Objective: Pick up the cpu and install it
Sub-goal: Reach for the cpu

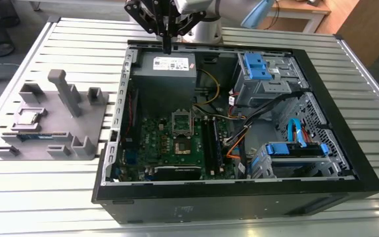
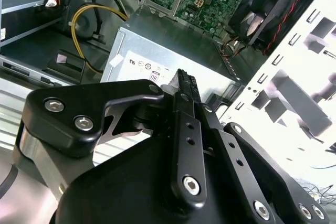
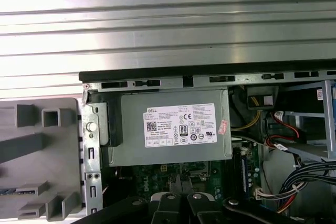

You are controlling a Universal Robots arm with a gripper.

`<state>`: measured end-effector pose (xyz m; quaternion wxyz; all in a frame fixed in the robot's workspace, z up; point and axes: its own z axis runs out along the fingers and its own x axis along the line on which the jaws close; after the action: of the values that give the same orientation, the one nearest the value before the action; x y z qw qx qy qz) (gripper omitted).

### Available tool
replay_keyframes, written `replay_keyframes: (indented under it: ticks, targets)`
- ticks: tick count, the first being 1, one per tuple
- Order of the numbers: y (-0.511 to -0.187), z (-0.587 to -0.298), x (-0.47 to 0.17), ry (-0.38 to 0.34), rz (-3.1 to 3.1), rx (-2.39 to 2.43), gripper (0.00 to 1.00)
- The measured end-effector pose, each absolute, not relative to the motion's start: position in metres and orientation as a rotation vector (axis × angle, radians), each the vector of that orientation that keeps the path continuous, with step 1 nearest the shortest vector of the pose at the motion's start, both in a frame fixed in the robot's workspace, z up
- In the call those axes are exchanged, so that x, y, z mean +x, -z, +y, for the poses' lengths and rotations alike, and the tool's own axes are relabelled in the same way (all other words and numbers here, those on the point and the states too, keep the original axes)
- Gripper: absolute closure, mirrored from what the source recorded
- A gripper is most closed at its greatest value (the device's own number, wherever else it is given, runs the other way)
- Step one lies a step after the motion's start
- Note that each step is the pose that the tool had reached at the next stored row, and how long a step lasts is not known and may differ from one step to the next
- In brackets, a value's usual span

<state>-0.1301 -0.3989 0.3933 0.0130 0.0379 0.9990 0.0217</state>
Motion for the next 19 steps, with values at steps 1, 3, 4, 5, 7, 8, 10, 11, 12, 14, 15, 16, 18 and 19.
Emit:
replay_keyframes:
  ticks: [1,3,4,5,7,8,10,11,12,14,15,16,18,19]
  targets:
    - [-0.3933,-0.3990,-0.1303,-0.068,3.112,0.118,0.89]
    - [-0.3933,-0.3989,-0.1309,-0.068,3.113,0.118,0.89]
    - [-0.3933,-0.3989,-0.1312,-0.068,3.112,0.118,0.89]
    - [-0.3933,-0.3989,-0.1314,-0.068,3.112,0.118,0.89]
    - [-0.3933,-0.3989,-0.1320,-0.068,3.113,0.118,0.89]
    - [-0.3933,-0.3989,-0.1323,-0.068,3.112,0.118,0.89]
    - [-0.3933,-0.3989,-0.1330,-0.068,3.112,0.118,0.89]
    - [-0.3933,-0.3989,-0.1333,-0.068,3.112,0.118,0.89]
    - [-0.3933,-0.3989,-0.1336,-0.068,3.112,0.118,0.89]
    - [-0.3933,-0.3989,-0.1343,-0.068,3.112,0.118,0.89]
    - [-0.3933,-0.3989,-0.1347,-0.068,3.112,0.118,0.89]
    - [-0.3933,-0.3989,-0.1351,-0.068,3.112,0.118,0.89]
    - [-0.3933,-0.3989,-0.1358,-0.068,3.113,0.118,0.89]
    - [-0.3933,-0.3989,-0.1361,-0.068,3.112,0.118,0.89]
